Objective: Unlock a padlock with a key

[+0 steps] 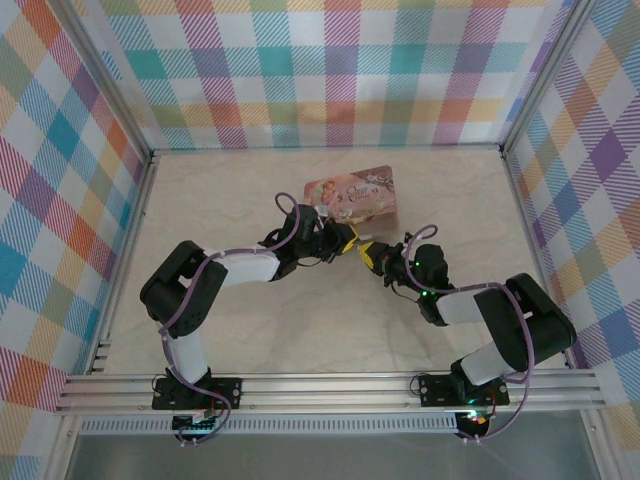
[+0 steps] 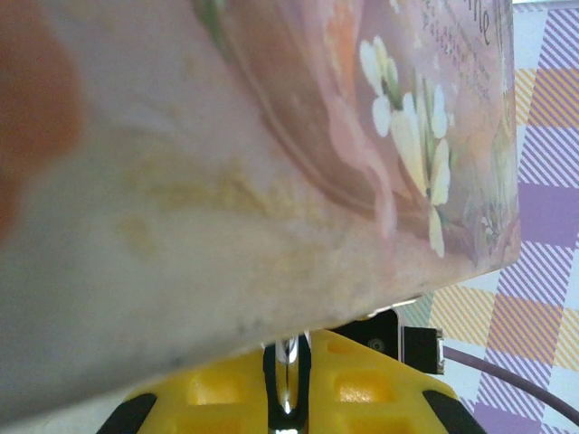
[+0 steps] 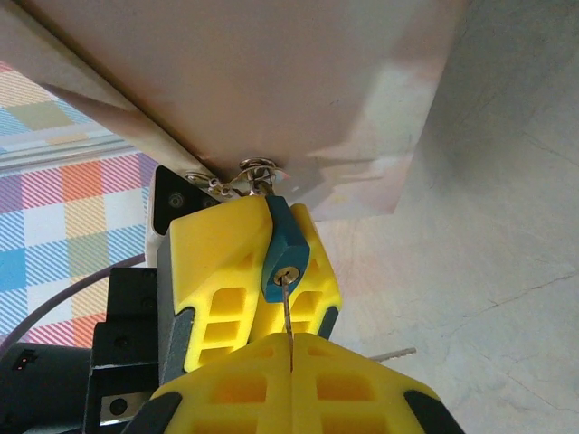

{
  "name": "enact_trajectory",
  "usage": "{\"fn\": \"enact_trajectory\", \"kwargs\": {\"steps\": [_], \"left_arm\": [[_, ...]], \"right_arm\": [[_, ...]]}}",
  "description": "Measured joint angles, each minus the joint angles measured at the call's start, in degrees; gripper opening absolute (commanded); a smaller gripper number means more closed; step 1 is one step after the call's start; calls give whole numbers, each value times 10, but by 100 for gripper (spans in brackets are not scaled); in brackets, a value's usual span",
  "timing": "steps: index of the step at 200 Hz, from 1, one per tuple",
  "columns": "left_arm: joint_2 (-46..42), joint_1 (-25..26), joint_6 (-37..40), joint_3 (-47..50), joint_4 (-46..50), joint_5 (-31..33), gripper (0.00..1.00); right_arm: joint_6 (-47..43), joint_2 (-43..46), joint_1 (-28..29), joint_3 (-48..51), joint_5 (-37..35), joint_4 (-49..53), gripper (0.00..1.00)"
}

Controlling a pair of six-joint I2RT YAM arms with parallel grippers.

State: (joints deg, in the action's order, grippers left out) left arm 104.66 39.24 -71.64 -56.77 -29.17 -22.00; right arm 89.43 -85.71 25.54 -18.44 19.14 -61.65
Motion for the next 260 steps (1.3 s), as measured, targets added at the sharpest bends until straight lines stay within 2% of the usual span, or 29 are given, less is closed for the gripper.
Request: {"fn": "enact_trajectory", "kwargs": {"steps": [60, 95, 260], "left_arm": [[2, -3, -4, 7, -10, 11, 6], [2, -3, -5, 11, -14, 12, 6], [2, -3, -10, 26, -43, 4, 5]], "right_arm": [[57, -57, 0, -5, 9, -64, 0], [70, -61, 0, -3, 8, -75, 0], [68, -61, -9, 9, 3, -82, 0]]}}
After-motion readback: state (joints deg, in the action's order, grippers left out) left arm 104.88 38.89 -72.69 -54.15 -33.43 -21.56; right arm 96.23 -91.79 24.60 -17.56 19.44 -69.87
